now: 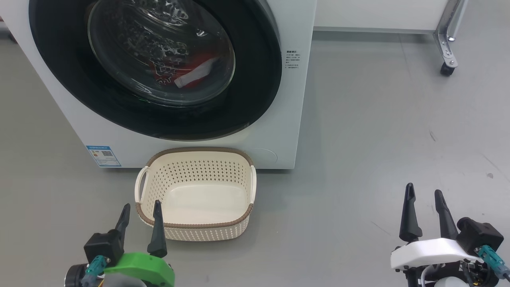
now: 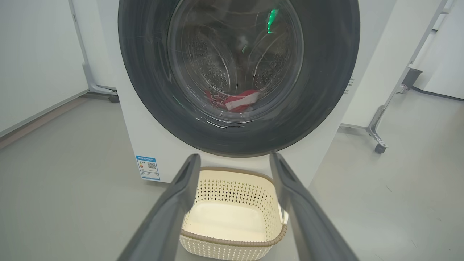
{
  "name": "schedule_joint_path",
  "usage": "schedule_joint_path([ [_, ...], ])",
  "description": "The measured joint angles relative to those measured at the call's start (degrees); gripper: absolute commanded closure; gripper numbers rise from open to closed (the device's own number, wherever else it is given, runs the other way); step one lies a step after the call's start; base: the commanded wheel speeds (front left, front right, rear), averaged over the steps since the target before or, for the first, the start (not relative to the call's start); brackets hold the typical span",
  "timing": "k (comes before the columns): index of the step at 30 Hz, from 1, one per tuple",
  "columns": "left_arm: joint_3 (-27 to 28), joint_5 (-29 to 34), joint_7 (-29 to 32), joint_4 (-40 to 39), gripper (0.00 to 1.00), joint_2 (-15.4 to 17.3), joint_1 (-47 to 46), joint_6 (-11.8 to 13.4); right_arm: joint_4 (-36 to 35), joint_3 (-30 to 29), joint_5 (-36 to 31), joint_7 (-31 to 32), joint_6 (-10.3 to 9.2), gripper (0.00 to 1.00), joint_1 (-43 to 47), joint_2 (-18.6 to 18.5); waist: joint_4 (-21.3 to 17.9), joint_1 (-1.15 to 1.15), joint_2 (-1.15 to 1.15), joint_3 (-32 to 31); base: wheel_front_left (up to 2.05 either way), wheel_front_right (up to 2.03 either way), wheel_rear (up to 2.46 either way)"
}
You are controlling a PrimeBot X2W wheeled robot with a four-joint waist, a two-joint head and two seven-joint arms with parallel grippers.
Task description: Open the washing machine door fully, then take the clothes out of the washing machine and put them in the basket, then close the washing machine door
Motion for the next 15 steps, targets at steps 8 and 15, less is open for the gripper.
schedule_joint_path([
  [8,-0.13,-0.32,0.00,1.00,0.00,0.00,-0.06,1.07,0.86,0.03,0.00,0.00,-0.24,0.00,-0.05,0.00,-0.02,0.00,0.00,-0.10,0.00,0.00,0.00],
  [15,0.96,-1.01,0.00,1.03,0.00,0.00,-0.40,1.59,1.03,0.01,0.05,0.00,-0.70,0.00,-0.17,0.00,-0.01,0.00,0.00,-0.09,0.00,0.00,0.00],
])
